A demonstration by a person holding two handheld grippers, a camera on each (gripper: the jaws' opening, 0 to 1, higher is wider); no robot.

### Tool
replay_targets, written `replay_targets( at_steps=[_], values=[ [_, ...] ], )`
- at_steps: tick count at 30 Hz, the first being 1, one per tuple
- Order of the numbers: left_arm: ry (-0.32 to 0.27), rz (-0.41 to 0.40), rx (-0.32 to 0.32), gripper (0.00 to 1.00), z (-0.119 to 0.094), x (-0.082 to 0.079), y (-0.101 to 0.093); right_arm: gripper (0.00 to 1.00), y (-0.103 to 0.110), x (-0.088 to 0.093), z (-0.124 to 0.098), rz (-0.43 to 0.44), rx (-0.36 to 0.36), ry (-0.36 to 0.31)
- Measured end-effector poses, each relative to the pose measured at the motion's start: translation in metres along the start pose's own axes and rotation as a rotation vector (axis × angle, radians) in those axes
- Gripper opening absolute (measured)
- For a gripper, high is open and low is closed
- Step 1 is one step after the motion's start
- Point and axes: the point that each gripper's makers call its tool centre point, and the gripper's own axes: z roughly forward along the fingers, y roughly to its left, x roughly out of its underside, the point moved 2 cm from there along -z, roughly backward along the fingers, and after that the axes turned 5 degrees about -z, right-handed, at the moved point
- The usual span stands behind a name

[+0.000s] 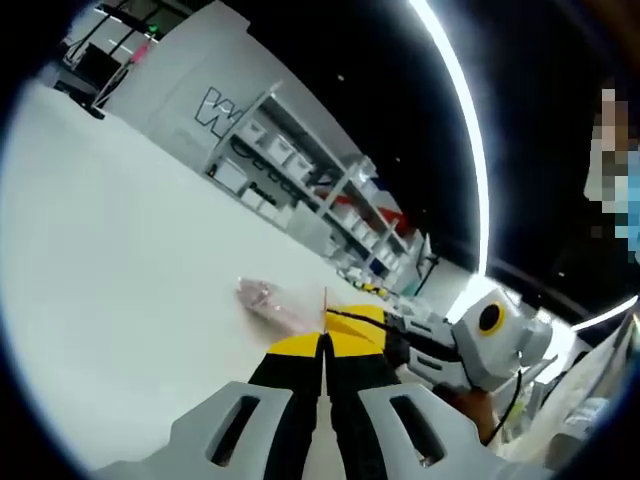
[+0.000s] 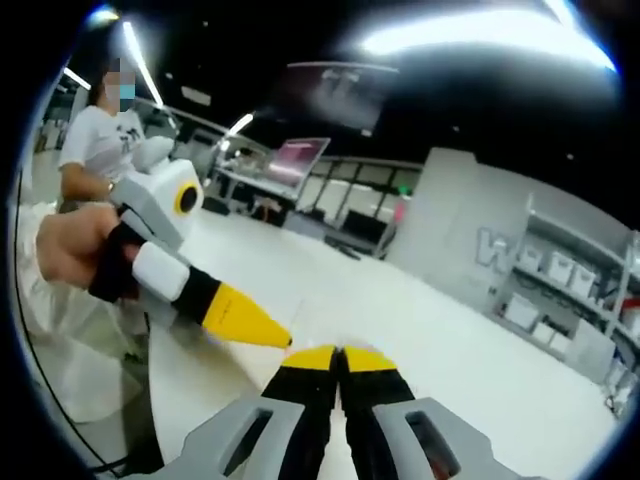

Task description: Open the resealable bag by pulling the two sides of the seal apart until the entire bag opening is separated and visibly accessible.

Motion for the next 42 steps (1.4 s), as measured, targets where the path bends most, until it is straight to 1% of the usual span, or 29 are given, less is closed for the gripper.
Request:
replay_targets(
  at_steps=[2,4,5,7,9,10,12,16,18,20,22,23,24,27,29,33,36,38,39,40,41,42],
  values=[
    [-0.009,0.012,0.003,0.02,-0.002,0.001,-0.003,0.00,-0.002,-0.001,0.000,0.018,0.006,-0.010],
    [-0.015,0.025,-0.002,0.02,-0.004,-0.003,-0.001,0.00,-0.003,-0.002,0.000,0.027,0.013,-0.016],
    [-0.028,0.044,-0.009,0.02,-0.005,-0.005,0.000,0.00,-0.003,-0.003,0.000,0.029,0.017,-0.019],
    [-0.043,0.055,-0.006,0.02,-0.009,-0.005,-0.005,0.00,-0.003,-0.003,0.000,0.030,0.022,-0.018],
    [-0.053,0.061,-0.006,0.06,-0.012,-0.005,-0.007,0.00,-0.003,-0.003,0.000,0.035,0.025,-0.020],
    [-0.059,0.079,-0.018,0.08,-0.015,-0.005,-0.007,0.00,-0.003,-0.003,-0.001,0.037,0.028,-0.023],
    [-0.071,0.145,-0.052,0.10,-0.020,-0.006,-0.005,0.00,-0.004,-0.004,-0.001,0.041,0.032,-0.026],
    [-0.070,0.185,-0.068,0.12,-0.031,0.001,-0.014,0.00,-0.004,-0.005,-0.002,0.047,0.039,-0.031],
    [-0.081,0.213,-0.080,0.16,-0.037,0.003,-0.019,0.00,-0.004,-0.006,-0.002,0.051,0.041,-0.035],
    [-0.092,0.269,-0.112,0.23,-0.045,0.006,-0.023,0.00,-0.004,-0.006,-0.002,0.057,0.043,-0.036],
    [-0.095,0.303,-0.120,0.24,-0.051,0.010,-0.028,0.00,-0.005,-0.007,-0.002,0.062,0.045,-0.038],
    [-0.084,0.287,-0.128,0.24,-0.033,-0.012,-0.001,0.00,-0.005,-0.007,-0.002,0.063,0.046,-0.039],
    [-0.081,0.294,-0.132,0.24,-0.027,-0.019,0.008,0.00,-0.005,-0.007,-0.002,0.065,0.047,-0.040],
    [-0.073,0.311,-0.140,0.26,-0.028,-0.019,0.011,0.00,-0.005,-0.006,-0.003,0.069,0.050,-0.040],
    [-0.075,0.345,-0.150,0.30,-0.029,-0.019,0.012,0.00,-0.006,-0.006,-0.003,0.072,0.053,-0.039],
    [-0.091,0.396,-0.155,0.30,-0.033,-0.019,0.008,0.00,-0.007,-0.006,-0.003,0.075,0.056,-0.038],
    [-0.137,0.454,-0.169,0.41,-0.034,-0.030,0.010,0.00,-0.007,-0.006,-0.004,0.077,0.058,-0.040],
    [-0.161,0.506,-0.188,0.53,-0.036,-0.036,0.011,0.00,-0.008,-0.006,-0.004,0.080,0.062,-0.044],
    [-0.199,0.556,-0.215,0.61,-0.038,-0.043,0.012,0.00,-0.008,-0.007,-0.005,0.085,0.064,-0.048],
    [-0.227,0.601,-0.233,0.72,-0.039,-0.048,0.011,0.00,-0.009,-0.007,-0.005,0.091,0.066,-0.052],
    [-0.241,0.632,-0.245,0.81,-0.040,-0.051,0.011,0.00,-0.010,-0.008,-0.005,0.097,0.066,-0.056],
    [-0.244,0.651,-0.258,0.86,-0.041,-0.051,0.011,0.00,-0.010,-0.008,-0.005,0.102,0.066,-0.058]
  ],
)
